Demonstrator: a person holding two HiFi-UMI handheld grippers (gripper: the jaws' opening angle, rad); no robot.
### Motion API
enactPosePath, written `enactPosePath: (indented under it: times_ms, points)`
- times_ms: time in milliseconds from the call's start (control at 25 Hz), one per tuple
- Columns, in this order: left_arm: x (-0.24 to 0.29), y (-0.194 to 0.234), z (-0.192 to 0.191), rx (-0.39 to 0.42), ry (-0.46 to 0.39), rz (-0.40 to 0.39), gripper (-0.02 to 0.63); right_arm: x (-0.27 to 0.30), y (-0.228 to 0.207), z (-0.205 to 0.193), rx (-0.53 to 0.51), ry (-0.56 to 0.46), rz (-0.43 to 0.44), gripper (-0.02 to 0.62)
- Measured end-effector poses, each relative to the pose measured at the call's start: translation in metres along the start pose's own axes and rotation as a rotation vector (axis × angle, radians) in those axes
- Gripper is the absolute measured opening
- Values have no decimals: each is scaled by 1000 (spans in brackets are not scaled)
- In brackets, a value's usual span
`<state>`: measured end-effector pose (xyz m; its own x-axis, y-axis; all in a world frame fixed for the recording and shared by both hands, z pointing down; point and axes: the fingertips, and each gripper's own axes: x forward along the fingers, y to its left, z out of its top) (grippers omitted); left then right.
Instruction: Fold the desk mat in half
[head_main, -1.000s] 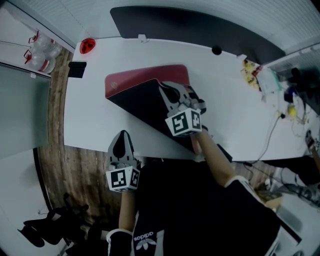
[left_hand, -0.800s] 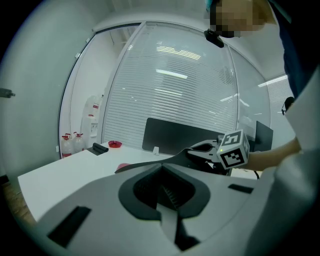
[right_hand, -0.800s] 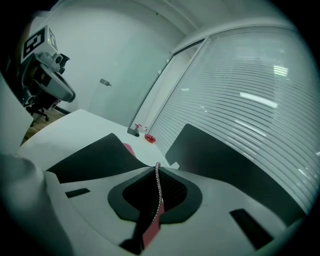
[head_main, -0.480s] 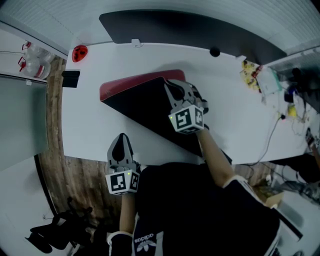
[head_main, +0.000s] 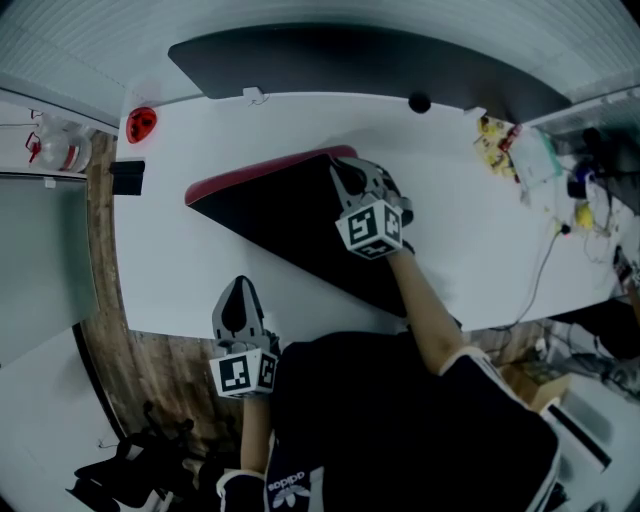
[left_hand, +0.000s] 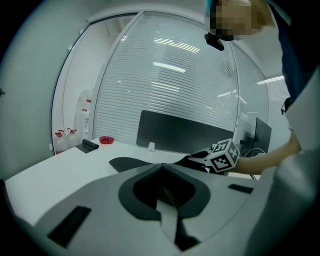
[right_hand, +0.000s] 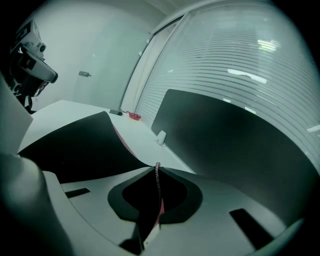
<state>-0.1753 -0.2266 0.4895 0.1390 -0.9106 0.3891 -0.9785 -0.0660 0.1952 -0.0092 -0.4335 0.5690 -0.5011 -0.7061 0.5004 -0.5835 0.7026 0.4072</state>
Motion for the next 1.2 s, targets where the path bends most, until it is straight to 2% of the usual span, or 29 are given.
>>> enactPosePath:
  times_ms: [360,720,800,960,1200]
  points:
    - [8,-4,-3,9,22,-6,3,19,-6,-38,44,68,9,18]
    - [5,-7,-2,12,18,-2,3,24,-5,-53,54,128,36,20]
    - [5,-9,-1,13,15,-5,3,23,-8,-55,55,140,21,50]
    - [2,-9,0,16,10,-5,3,21,-18,-58,65,140,-28,163]
    - [-1,-10,2,20,2,-4,3,18,-17,-58,65,153,-20,173]
